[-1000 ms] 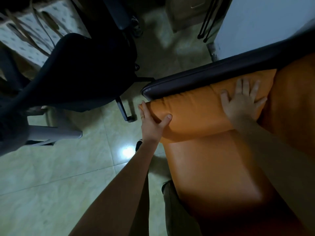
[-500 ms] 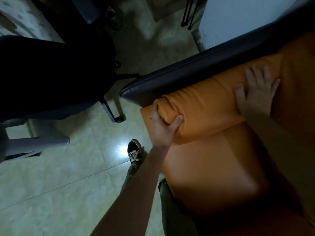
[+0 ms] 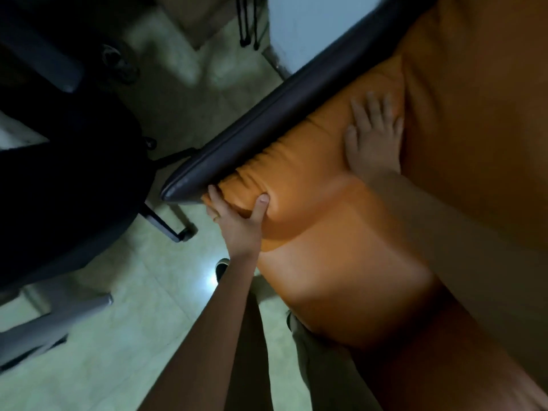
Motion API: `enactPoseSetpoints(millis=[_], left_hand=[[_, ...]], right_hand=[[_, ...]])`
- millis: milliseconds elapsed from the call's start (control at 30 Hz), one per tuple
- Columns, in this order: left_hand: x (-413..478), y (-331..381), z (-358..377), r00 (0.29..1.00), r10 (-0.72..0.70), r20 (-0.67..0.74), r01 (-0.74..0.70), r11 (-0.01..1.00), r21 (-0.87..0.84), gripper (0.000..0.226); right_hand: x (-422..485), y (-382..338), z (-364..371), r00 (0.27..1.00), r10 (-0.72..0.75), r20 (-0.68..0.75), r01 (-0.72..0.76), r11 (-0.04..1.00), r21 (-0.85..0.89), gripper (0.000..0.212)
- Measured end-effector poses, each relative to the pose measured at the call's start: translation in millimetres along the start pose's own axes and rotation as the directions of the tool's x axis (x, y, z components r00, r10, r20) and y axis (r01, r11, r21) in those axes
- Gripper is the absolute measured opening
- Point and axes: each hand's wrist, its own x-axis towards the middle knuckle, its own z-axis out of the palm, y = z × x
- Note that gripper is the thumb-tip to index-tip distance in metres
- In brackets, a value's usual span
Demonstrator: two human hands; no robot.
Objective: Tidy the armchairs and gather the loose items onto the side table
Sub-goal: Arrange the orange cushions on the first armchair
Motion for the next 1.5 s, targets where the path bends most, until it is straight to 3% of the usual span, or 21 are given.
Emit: enactPoseSetpoints(millis=[100, 167, 300, 367, 433, 567, 667, 767, 833, 1033, 1167, 1267, 1367, 1500], left_hand=[[-27.5, 9.8, 11.1, 0.993, -0.094, -0.077, 0.088, 0.993, -0.082, 0.104], [-51.3, 12.9, 28.4, 0.989, -0.141, -0.053, 0.135, 0.985, -0.107, 0.097], [-107.1, 10.1, 57.1, 0.961, -0.120, 0.251, 0.111, 0.993, 0.048, 0.095], [-131.0, 4.3, 61.4, 0.889, 0.004, 0.458, -0.085, 0.984, 0.156, 0.096], [-145.8, -1.5, 64.5, 0.771, 0.082, 0.632, -0.296, 0.924, 0.241, 0.086], [-168.0, -9.5, 62.8, 0.538, 0.059, 0.841, -0.531, 0.798, 0.284, 0.077], [-187.0, -21.3, 67.0, 0.423, -0.008, 0.906, -0.631, 0.715, 0.301, 0.077], [-222.5, -27.6, 75.2, 0.300, -0.038, 0.953, -0.771, 0.578, 0.266, 0.074], [-250.2, -31.5, 87.0, 0.197, -0.064, 0.978, -0.833, 0.516, 0.201, 0.072], [-334.5, -45.3, 145.2, -0.053, -0.104, 0.993, -0.934, 0.358, -0.012, 0.062], [-372.7, -42.5, 193.0, -0.168, -0.058, 0.984, -0.961, 0.231, -0.150, 0.059], [-393.5, -37.5, 227.6, -0.336, -0.056, 0.940, -0.942, 0.029, -0.335, 0.055], [-412.9, -36.4, 260.4, -0.499, -0.138, 0.856, -0.834, -0.193, -0.517, 0.055], [-424.0, -37.5, 288.8, -0.600, -0.246, 0.761, -0.676, -0.353, -0.647, 0.050]], right_hand=[[-33.0, 3.1, -3.0, 0.997, -0.020, 0.072, 0.012, 0.995, 0.102, 0.059], [-62.9, 6.6, -4.3, 0.992, -0.040, 0.119, 0.016, 0.981, 0.193, 0.062], [-148.2, 27.3, -5.7, 0.983, 0.085, 0.165, -0.133, 0.942, 0.307, 0.062], [-196.7, 43.8, -4.1, 0.964, 0.227, 0.141, -0.259, 0.923, 0.286, 0.061], [-242.9, 61.1, -4.5, 0.911, 0.396, 0.113, -0.412, 0.874, 0.260, 0.060], [-344.3, 92.2, -12.0, 0.751, 0.660, 0.020, -0.644, 0.725, 0.243, 0.059], [-418.3, 112.4, -15.8, 0.571, 0.821, -0.015, -0.790, 0.555, 0.259, 0.061], [-475.3, 129.2, -14.4, 0.409, 0.911, -0.052, -0.869, 0.406, 0.283, 0.064], [-501.0, 139.8, -10.6, 0.358, 0.932, -0.050, -0.884, 0.356, 0.303, 0.066], [-541.0, 148.3, 11.2, 0.307, 0.947, 0.098, -0.839, 0.221, 0.498, 0.068], [-554.6, 133.8, 30.8, 0.326, 0.940, 0.104, -0.823, 0.227, 0.521, 0.067], [-557.6, 129.0, 38.1, 0.304, 0.950, 0.076, -0.811, 0.217, 0.543, 0.066], [-548.8, 130.0, 39.9, 0.252, 0.965, 0.077, -0.820, 0.170, 0.547, 0.066], [-526.3, 132.2, 38.8, 0.113, 0.990, 0.082, -0.838, 0.051, 0.544, 0.072]])
